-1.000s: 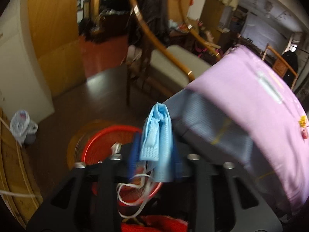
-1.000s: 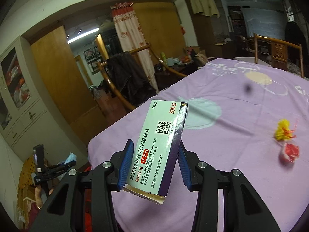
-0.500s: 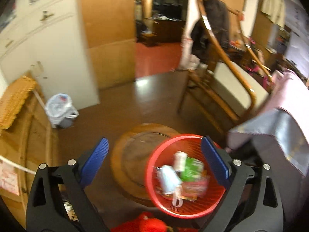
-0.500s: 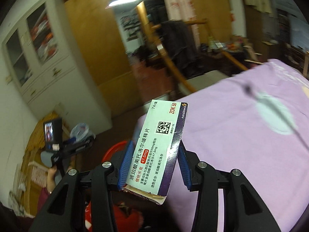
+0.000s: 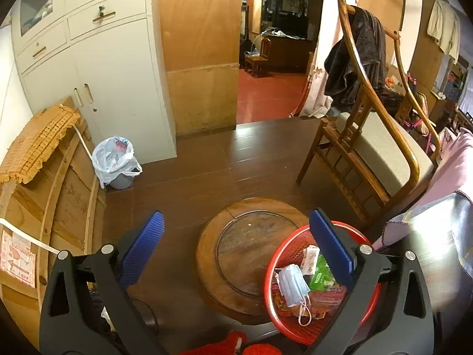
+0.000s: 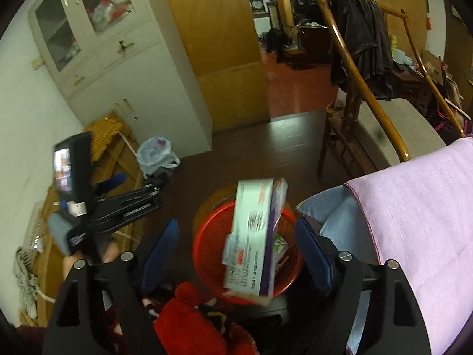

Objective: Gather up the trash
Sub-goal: 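Carry the mask and white box to the wastebasket and open both grippers, then move both grippers back over the table toward the yellow flower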

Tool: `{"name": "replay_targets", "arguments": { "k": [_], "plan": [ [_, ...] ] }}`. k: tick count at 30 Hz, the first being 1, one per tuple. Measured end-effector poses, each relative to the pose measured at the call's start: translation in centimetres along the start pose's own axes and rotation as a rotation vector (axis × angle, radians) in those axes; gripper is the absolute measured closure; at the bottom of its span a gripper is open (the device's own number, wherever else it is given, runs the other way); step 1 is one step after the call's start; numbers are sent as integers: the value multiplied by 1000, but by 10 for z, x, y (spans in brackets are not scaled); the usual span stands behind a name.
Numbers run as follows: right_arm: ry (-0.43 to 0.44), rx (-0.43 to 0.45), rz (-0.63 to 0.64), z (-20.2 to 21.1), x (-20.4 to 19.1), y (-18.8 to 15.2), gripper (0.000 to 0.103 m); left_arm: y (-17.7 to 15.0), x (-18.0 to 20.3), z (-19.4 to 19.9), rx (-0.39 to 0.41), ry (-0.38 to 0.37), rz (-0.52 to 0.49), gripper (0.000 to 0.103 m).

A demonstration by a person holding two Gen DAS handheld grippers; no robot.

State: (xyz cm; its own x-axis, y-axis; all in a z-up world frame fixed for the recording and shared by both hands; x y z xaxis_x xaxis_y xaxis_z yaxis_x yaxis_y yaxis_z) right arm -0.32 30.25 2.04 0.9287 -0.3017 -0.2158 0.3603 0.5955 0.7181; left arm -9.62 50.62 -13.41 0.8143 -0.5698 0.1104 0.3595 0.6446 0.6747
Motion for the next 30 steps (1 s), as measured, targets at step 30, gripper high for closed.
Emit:
{"name": "replay_targets", "arguments": {
  "k": [30],
  "plan": [
    [-325,286,-248,226,159,-141,23,-57,211,142,183,-208,-400,7]
  ]
}}
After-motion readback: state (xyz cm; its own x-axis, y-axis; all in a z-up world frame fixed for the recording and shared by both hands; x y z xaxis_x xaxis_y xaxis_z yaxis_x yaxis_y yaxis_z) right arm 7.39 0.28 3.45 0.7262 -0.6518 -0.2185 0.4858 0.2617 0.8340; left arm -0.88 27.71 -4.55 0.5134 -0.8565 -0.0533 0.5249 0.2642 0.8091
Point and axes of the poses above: each gripper's, at about its wrist camera, not at the fingertips, and z roughly against the way its jaws point, x to its right, y to its top, the point moved 5 cm from there along -z, roughly the way its jaws point, and after that the axes turned 7 degrees about z, right-handed, at the moved point
